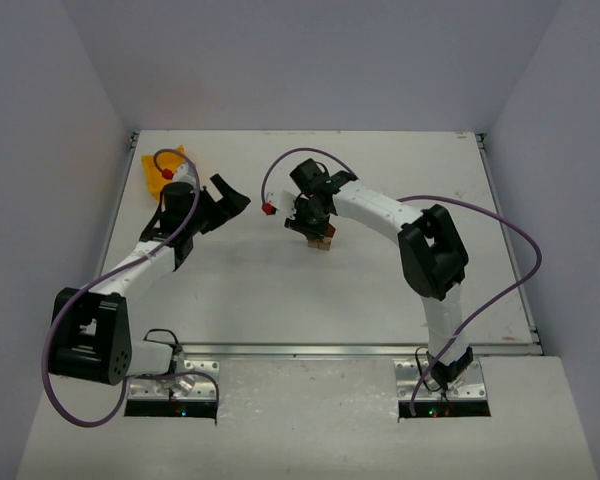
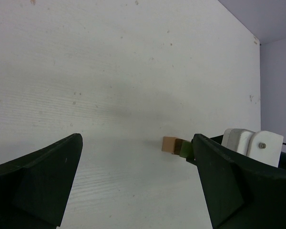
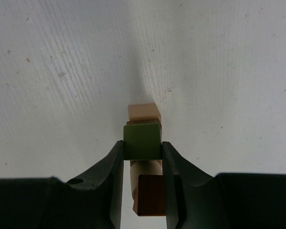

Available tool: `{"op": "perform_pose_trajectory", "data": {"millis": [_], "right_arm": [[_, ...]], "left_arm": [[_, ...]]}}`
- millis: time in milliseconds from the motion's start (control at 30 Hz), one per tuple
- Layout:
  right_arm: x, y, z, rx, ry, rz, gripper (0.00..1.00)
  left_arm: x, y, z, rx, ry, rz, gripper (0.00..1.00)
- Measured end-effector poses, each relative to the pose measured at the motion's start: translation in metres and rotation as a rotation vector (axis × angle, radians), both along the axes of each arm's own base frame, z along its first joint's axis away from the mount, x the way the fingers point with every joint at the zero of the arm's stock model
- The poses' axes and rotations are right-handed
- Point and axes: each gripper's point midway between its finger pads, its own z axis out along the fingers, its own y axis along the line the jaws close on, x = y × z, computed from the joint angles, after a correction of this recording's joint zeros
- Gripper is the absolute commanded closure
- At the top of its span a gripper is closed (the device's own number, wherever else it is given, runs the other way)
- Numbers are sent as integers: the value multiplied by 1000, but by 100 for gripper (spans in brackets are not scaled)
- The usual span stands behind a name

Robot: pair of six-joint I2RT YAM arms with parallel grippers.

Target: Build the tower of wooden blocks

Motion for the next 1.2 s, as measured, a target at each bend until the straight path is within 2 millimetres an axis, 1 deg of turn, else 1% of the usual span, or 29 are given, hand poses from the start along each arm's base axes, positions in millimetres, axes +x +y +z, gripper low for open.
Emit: {"op": "perform_pose_trajectory", "data": {"millis": [367, 767, 967, 1200], "right_arm": [[1, -2, 0, -9, -7, -5, 94], [0, -3, 0, -13, -2, -4, 89], [0, -3, -1, -14, -1, -4, 88], [0, -3, -1, -14, -1, -4, 84]], "left_arm": [[0, -1, 0, -3, 0, -6, 2], [0, -1, 2, -4, -7, -6, 2], [0, -1, 1, -4, -6, -6, 2], [0, -1, 1, -4, -6, -6, 1]]}}
